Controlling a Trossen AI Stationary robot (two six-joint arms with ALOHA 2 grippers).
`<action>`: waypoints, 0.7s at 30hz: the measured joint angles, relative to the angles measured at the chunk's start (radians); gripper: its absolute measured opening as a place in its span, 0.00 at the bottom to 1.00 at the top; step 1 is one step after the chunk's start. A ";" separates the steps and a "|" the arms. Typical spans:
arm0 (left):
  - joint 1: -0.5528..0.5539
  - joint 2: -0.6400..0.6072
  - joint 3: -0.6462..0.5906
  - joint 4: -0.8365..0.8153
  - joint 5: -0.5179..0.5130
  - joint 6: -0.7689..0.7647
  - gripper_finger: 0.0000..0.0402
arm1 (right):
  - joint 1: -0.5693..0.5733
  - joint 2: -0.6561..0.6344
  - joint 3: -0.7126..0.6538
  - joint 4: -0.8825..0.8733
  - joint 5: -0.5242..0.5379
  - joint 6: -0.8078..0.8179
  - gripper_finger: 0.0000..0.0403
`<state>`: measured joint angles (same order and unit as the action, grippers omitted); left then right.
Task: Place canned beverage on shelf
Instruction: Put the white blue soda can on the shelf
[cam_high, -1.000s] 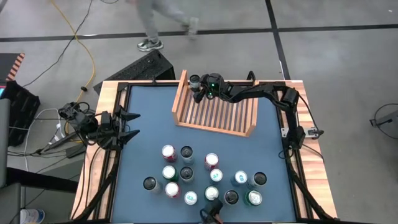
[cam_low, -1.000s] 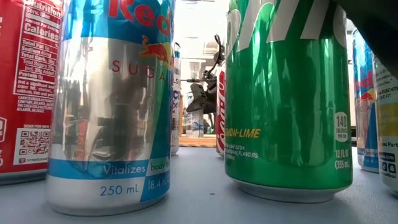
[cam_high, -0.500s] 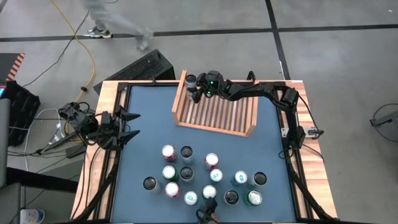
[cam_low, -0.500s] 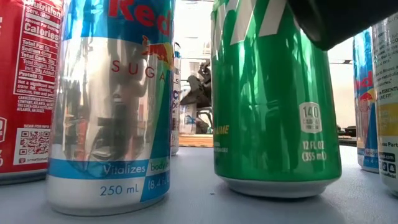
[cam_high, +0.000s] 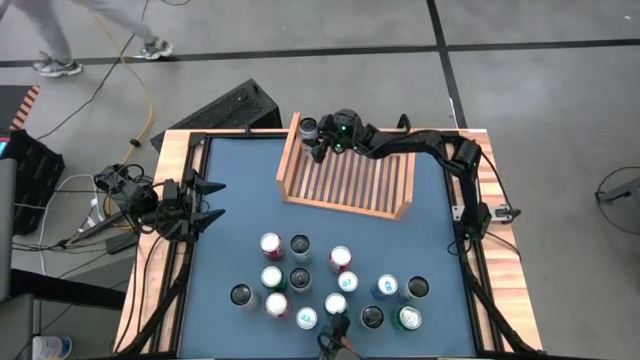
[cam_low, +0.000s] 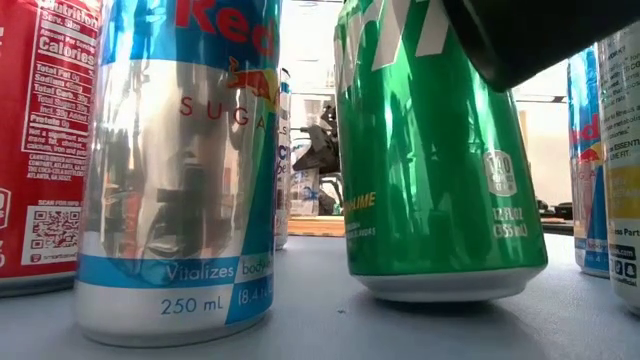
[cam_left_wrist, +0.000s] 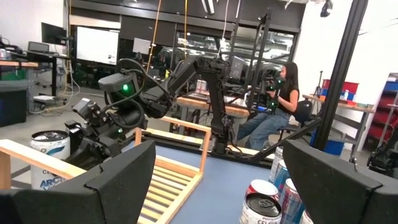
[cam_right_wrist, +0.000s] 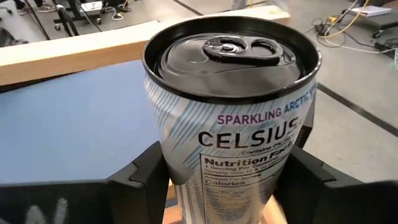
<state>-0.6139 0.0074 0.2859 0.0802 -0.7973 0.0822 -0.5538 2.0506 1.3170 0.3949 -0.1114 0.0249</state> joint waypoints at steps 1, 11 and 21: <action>0.000 0.000 0.000 -0.001 0.000 0.000 0.85 | -0.001 0.000 0.000 0.001 -0.005 -0.006 0.57; 0.000 0.000 0.000 -0.006 0.000 0.000 0.85 | -0.017 0.000 0.000 0.000 -0.119 -0.060 0.57; 0.000 0.000 0.000 -0.017 0.001 0.000 0.85 | -0.039 0.000 0.000 -0.013 -0.187 -0.096 0.57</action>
<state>-0.6140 0.0078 0.2859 0.0631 -0.7967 0.0822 -0.5930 2.0506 1.3170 0.3817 -0.2986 -0.0710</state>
